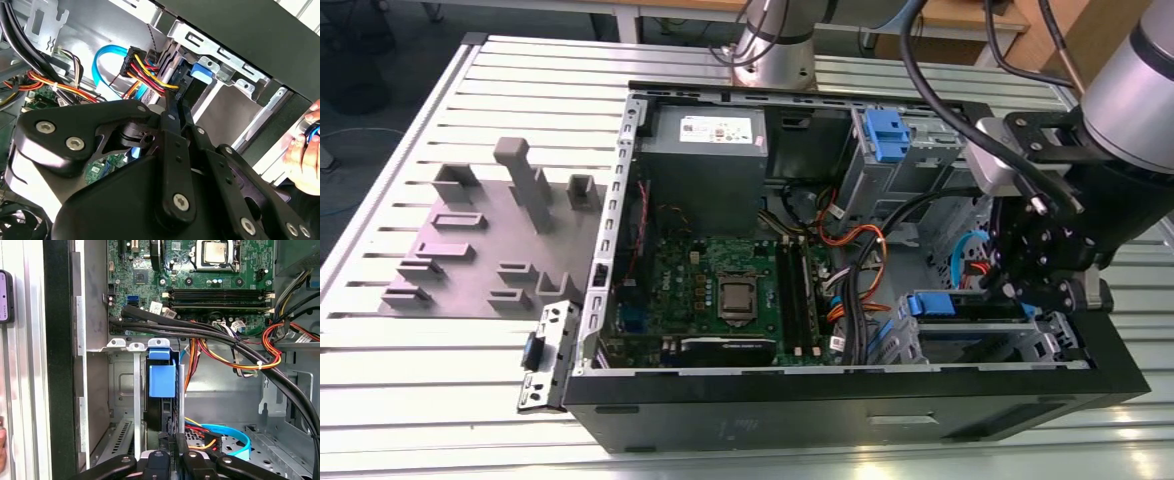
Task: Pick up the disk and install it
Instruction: 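Insert the first disk wire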
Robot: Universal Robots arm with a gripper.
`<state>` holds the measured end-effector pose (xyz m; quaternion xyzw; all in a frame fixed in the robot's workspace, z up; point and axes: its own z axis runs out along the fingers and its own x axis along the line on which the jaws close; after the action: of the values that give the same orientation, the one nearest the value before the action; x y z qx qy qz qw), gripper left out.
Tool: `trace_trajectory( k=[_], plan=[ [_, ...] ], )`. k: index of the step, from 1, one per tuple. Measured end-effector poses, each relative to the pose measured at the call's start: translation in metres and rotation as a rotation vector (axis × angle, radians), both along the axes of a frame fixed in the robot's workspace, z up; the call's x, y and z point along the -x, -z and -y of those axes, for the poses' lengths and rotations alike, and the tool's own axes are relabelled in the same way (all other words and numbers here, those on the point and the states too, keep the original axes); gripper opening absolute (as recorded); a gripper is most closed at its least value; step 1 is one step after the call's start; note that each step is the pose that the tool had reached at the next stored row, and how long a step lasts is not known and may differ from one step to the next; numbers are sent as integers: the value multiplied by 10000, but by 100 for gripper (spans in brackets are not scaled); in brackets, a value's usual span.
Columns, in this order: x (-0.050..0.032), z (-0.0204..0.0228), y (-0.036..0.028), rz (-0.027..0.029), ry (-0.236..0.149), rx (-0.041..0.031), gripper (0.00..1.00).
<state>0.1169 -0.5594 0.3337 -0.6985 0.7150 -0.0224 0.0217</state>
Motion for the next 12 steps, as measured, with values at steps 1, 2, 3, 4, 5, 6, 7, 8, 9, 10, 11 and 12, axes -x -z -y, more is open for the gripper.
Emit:
trace_trajectory(
  k=[1, 2, 3, 4, 5, 6, 7, 8, 9, 10, 11, 12],
  plan=[
    [0, 5, 2, 0, 1, -2, 16],
    [0, 11, 6, 0, 3, -3, 16],
    [0, 17, 9, 0, 5, -2, 16],
    [0, 21, 14, 0, 7, -7, 16],
    [0, 24, 20, 0, 9, -12, 16],
    [0, 27, 25, 0, 11, -16, 16],
    [0, 30, 26, 0, 12, -19, 16],
    [0, 31, 26, -1, 12, -34, 16],
    [0, 31, 26, 0, 12, -53, 16],
    [0, 31, 26, -1, 12, -73, 16],
    [0, 31, 26, -1, 12, -92, 16],
    [0, 31, 27, -1, 12, -112, 16]
  ],
)
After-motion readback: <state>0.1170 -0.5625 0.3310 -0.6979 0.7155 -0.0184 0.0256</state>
